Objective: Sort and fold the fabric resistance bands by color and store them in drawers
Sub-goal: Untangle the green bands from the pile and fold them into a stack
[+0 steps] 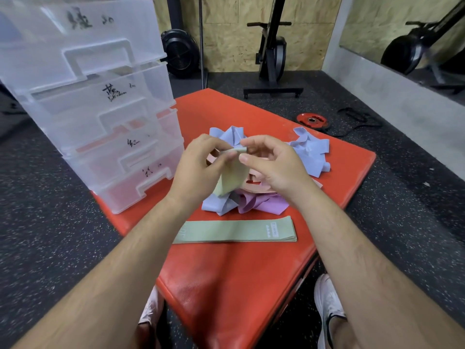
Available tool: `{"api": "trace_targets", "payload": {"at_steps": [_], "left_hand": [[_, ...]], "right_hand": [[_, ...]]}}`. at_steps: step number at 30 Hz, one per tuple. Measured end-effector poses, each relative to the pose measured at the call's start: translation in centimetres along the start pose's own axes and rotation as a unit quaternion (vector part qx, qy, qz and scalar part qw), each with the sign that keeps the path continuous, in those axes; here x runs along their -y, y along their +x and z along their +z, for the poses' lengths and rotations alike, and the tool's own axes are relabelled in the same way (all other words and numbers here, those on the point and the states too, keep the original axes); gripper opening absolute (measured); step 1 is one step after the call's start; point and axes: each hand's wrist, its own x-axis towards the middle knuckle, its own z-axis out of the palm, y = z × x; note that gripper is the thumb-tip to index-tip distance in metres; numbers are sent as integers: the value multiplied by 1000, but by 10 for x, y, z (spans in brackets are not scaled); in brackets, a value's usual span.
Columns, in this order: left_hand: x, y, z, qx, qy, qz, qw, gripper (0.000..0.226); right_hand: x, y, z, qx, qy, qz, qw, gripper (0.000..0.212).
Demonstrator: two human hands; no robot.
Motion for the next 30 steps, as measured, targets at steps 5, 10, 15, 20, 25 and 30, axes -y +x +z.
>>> {"api": "trace_targets", "payload": {"at_steps": [5, 10, 15, 20, 25, 30], "left_hand": [[-11, 1, -3, -9, -91, -66, 994, 12], [-8, 3, -10, 0, -121, -89, 989, 14], [-14, 2, -17, 1, -115, -58, 992, 11], [-19, 1, -26, -39, -165, -48, 984, 3], [-20, 3, -39, -87, -229, -56, 968, 5], [-8, 5, -53, -140, -265, -116, 947, 7]], "right_hand": [[-12, 2, 7, 21, -68, -5, 997, 22], [-10, 4, 18, 9, -38, -12, 999, 10], [-7, 3, 24, 52, 6, -16, 999, 11], [-15, 5, 27, 60, -47, -23, 997, 12], [-32, 2, 29, 74, -213, 15, 974, 5], [-38, 9, 10, 83, -209, 45, 973, 21]]}}
